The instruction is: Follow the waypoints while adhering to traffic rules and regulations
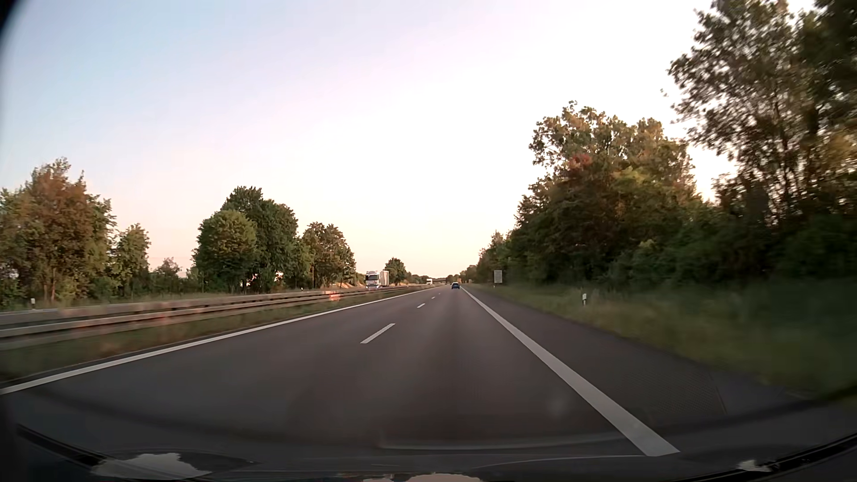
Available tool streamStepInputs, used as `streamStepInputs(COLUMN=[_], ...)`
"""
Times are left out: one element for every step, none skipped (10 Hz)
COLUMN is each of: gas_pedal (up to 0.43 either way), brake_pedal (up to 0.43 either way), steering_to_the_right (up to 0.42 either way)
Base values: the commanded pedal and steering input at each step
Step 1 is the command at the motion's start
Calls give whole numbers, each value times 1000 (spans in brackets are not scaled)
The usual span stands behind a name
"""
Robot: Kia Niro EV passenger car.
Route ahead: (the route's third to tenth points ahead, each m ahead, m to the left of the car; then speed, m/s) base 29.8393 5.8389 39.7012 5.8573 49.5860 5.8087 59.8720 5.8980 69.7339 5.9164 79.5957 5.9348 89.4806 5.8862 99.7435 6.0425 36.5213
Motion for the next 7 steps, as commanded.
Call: streamStepInputs(gas_pedal=[260,260,260,268,268,268,280], brake_pedal=[18,18,18,18,18,18,18], steering_to_the_right=[-1,-1,0,0,0,0,0])
